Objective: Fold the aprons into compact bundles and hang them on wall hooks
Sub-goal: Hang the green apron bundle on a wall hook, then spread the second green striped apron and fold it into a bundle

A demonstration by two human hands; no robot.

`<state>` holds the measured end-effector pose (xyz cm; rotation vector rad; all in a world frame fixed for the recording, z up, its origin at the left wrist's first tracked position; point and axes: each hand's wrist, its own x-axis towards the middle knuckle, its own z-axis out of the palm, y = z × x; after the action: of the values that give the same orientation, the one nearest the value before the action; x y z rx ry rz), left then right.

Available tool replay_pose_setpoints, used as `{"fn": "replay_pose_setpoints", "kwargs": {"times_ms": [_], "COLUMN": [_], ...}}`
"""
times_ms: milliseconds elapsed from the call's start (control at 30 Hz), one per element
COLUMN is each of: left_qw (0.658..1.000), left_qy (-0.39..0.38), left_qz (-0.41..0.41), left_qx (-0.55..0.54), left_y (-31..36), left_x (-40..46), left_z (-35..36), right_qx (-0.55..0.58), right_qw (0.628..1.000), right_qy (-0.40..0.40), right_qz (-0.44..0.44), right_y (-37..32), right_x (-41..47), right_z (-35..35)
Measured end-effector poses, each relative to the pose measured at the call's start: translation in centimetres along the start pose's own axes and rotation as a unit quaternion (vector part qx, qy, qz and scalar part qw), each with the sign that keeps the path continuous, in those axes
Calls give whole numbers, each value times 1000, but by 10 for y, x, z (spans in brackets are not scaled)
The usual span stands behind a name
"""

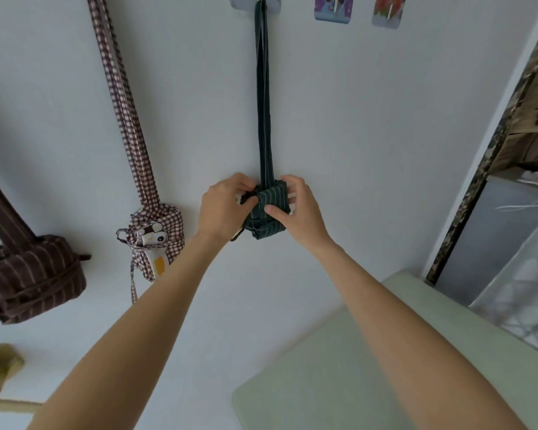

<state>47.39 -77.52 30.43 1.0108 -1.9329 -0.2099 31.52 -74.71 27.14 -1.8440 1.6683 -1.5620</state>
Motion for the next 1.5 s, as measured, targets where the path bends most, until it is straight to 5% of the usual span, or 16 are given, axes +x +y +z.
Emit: {"fn": "replay_pose_setpoints", "kwargs": {"times_ms": [267, 433, 600, 733, 900, 1100, 1300, 1500], "left_qw": [992, 993, 976, 910, 849, 805, 711, 642], "left_qy": [94, 4, -205, -415, -526, -570, -667, -718], "left_qz": [75, 109, 66, 12, -30, -33, 92, 97], "left_qx": [-28, -47, -9, 6, -47, -161, -203, -249], "left_y": [40, 99, 141, 185, 242, 327, 443, 542], "left_x": [-50, -129, -232, -342, -451, -526, -572, -626], "left_z": [0, 19, 72, 129, 177, 226, 280, 332], "right_qx": [-186, -296, -315, -319, -308, -330, -403, -189], "right_qw": [964, 929, 947, 921, 874, 855, 777, 765], "right_qy": [122, 95, -61, -168, -214, -100, 55, 138], "right_qz": [-145, -199, -21, 146, 309, 388, 481, 600], "right_y": [-17, -16, 18, 53, 68, 66, 67, 97], "right_x": [-61, -154, -291, -428, -564, -680, -759, -804], "right_z": [-51, -114, -180, -242, -306, -382, -483, -571]}}
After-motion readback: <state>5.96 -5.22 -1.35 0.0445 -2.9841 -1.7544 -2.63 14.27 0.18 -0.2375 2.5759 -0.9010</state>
